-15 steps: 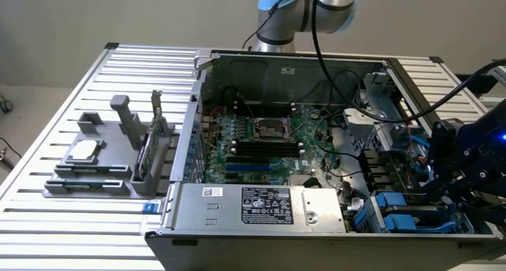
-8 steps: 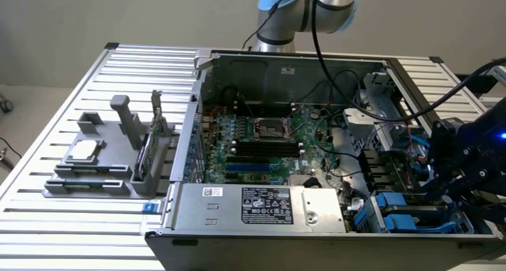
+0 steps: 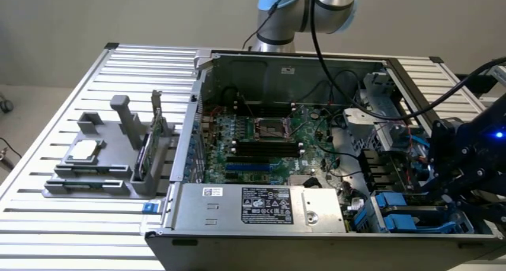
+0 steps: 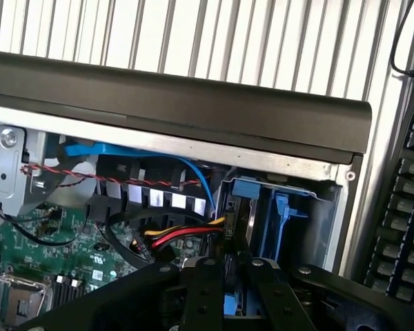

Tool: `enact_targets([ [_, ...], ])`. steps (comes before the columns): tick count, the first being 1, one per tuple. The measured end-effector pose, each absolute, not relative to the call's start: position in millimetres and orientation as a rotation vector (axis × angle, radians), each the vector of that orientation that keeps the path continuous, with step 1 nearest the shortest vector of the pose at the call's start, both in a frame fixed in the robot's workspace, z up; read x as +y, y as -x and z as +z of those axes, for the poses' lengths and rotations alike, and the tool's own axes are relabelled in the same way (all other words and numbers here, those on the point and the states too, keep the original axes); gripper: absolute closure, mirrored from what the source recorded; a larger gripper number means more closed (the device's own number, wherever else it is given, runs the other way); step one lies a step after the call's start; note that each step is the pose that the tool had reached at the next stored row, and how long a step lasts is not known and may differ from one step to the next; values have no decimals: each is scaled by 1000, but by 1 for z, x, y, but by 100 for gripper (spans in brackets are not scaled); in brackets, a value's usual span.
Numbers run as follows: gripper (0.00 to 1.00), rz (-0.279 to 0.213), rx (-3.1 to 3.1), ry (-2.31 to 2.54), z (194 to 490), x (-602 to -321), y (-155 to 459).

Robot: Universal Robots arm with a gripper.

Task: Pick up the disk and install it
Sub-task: 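Insert the first disk wire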

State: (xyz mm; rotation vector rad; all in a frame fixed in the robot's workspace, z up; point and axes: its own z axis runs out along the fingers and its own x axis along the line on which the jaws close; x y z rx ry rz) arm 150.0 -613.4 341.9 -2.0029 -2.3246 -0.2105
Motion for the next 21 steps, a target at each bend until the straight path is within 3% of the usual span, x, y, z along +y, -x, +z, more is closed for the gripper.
enact_targets([
  [21,82,-232,-2223,2140,340,-610,-145],
])
